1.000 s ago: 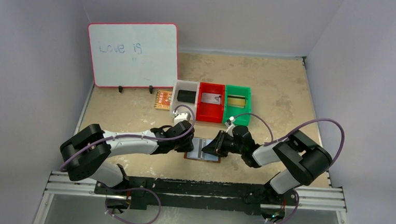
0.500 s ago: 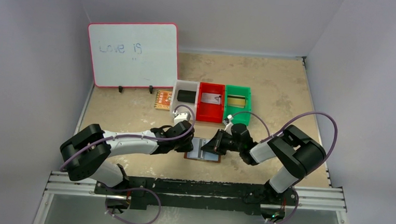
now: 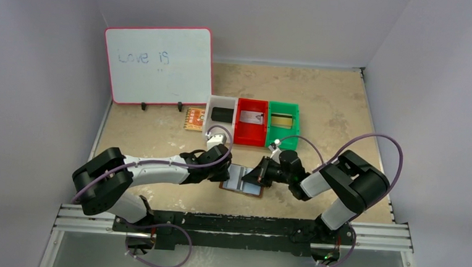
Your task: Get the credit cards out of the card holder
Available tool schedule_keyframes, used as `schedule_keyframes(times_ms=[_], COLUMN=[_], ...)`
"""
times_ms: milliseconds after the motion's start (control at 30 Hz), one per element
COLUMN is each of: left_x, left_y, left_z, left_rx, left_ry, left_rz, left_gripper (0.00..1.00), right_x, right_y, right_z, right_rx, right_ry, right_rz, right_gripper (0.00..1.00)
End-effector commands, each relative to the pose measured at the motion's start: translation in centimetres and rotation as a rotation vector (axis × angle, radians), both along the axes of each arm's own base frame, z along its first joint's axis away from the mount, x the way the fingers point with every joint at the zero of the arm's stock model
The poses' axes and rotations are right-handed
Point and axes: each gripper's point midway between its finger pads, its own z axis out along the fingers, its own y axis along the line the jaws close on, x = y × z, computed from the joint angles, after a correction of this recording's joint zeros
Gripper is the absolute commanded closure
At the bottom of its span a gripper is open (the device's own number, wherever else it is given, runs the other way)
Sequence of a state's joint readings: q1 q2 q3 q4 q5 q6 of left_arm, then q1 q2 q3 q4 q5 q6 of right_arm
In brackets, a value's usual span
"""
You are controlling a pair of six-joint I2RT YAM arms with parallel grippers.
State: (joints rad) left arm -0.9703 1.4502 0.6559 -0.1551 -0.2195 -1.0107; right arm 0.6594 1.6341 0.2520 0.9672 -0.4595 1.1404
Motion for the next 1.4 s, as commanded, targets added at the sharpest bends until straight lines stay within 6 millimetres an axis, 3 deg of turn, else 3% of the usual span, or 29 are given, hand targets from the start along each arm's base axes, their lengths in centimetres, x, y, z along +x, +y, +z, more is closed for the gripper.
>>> schedule_keyframes(times_ms=[0, 600, 700, 933, 1033, 1200, 1367], left_x=[-1.5, -1.3, -0.6, 1.4, 1.3, -0.2, -0.5], left_y=[3.9, 3.5, 2.7, -0.3, -2.3, -5.2, -4.0], left_z=[-3.2, -2.6, -1.0, 5.0, 6.2, 5.5, 2.7], left_rx=[0.177, 0.160, 0.125, -0.029, -0.109, -0.186, -0.106], left_ry=[0.061, 0.046, 0.017, -0.100, -0.115, -0.053, -0.003], left_rz=[0.011, 0.009, 0.005, -0.007, -0.074, -0.213, -0.178], left_gripper=[0.88, 0.88, 0.84, 0.75, 0.74, 0.74, 0.78], right_x=[-0.2, -0.3, 0.1, -0.2, -0.4, -0.5, -0.6], right_y=[-0.6, -1.9, -1.5, -1.1, -1.2, -1.2, -1.2], right_z=[0.5, 0.2, 0.3, -0.2, -0.4, -0.7, -1.0], right_rx=[0.019, -0.024, -0.024, 0.006, 0.018, 0.021, 0.016], right_ry=[-0.012, -0.018, -0.020, 0.002, 0.016, 0.027, 0.036], right_rz=[0.003, 0.015, 0.025, 0.036, 0.033, 0.029, 0.025], right_gripper=[1.00, 0.98, 1.00, 1.00, 1.00, 1.00, 1.00])
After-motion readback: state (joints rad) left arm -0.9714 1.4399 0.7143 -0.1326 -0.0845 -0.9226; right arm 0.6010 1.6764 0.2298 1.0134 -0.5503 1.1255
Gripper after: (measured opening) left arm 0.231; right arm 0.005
